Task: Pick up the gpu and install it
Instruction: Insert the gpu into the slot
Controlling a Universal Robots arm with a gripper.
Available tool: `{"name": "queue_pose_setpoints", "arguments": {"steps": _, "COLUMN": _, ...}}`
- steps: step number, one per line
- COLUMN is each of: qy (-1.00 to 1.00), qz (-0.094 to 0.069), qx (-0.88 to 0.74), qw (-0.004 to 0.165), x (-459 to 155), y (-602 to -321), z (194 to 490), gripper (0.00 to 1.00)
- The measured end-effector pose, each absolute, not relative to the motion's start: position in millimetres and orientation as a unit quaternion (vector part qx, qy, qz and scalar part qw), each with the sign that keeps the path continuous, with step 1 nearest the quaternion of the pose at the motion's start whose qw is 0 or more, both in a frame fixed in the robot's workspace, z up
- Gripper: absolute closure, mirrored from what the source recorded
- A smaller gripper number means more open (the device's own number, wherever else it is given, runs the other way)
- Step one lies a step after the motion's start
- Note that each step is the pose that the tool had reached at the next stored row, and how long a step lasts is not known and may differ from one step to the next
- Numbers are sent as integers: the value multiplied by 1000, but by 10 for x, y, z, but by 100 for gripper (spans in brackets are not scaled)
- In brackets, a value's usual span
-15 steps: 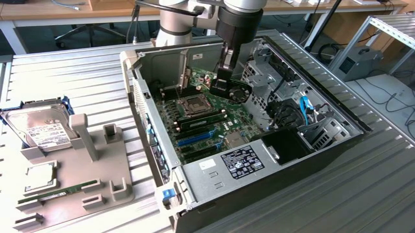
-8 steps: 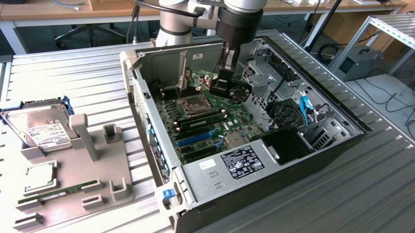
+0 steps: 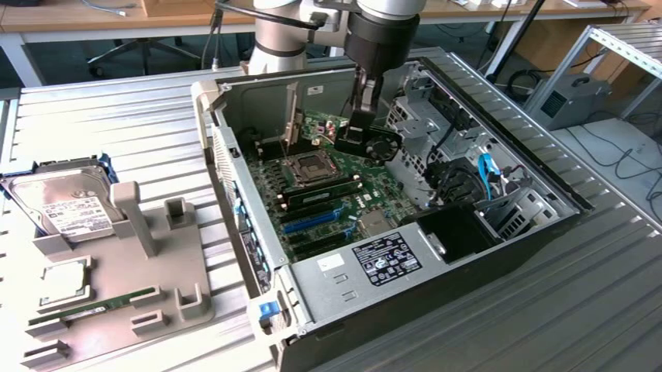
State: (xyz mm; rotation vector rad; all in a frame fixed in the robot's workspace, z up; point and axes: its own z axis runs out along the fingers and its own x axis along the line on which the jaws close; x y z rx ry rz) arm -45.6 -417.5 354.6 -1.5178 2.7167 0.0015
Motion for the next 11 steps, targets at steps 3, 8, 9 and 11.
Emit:
{"name": "queue_pose_setpoints", "arguments": {"steps": 3, "qy": 870, "qz": 1, "qx": -493, "qw": 15, "x": -456, "y": -4175, "z": 3546, "gripper": 74}}
{"name": "queue_pose_setpoints", "arguments": {"steps": 8, "qy": 863, "qz": 1, "qx": -505, "qw": 15, "x": -456, "y": -4175, "z": 3546, "gripper": 74}}
{"name": "queue_pose_setpoints", "arguments": {"steps": 9, "qy": 862, "qz": 1, "qx": -507, "qw": 15, "x": -456, "y": -4175, "z": 3546, "gripper": 74}}
{"name": "queue_pose_setpoints", "arguments": {"steps": 11, "qy": 859, "qz": 1, "qx": -512, "qw": 15, "x": -456, "y": -4175, "z": 3546, "gripper": 74}}
